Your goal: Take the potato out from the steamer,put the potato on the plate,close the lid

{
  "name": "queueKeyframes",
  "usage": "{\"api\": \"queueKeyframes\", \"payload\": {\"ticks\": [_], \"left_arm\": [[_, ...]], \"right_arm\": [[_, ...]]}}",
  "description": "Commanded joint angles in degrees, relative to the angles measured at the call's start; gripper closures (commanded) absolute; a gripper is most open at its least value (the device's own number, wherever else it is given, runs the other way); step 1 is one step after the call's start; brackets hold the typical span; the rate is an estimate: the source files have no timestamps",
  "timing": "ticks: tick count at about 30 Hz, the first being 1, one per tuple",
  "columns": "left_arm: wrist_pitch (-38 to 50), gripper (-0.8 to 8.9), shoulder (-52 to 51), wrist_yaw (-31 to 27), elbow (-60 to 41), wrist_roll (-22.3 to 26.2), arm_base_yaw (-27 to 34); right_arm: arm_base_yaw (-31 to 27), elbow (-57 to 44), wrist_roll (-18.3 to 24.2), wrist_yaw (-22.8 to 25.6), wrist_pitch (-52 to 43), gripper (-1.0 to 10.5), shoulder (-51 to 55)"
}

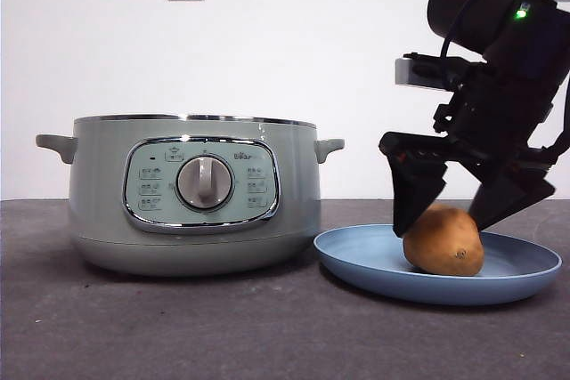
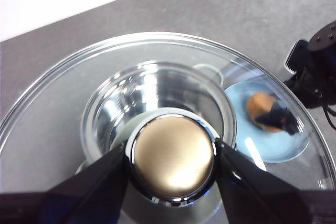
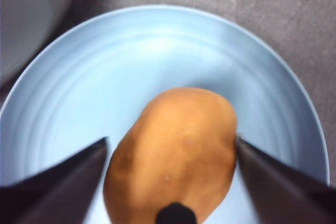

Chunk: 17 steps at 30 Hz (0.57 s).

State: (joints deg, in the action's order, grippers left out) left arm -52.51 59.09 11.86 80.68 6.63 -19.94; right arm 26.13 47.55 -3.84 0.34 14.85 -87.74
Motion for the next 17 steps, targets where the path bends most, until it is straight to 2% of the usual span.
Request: {"api": "queueKeyframes", "payload": {"ticks": [1,17], "left_arm": [[4.00,8.23,1.95,0.61,0.37,1.51,0.02],[14.99,8.23,18.10,3.61,0.37,2.62,-0.02]], "right_arm": [[0.07,-0.50,-0.59,-0.22,-0.20,4.0,2.64],[0.07,-0.42,-0.59,0.00,3.41,4.0,29.24]]}}
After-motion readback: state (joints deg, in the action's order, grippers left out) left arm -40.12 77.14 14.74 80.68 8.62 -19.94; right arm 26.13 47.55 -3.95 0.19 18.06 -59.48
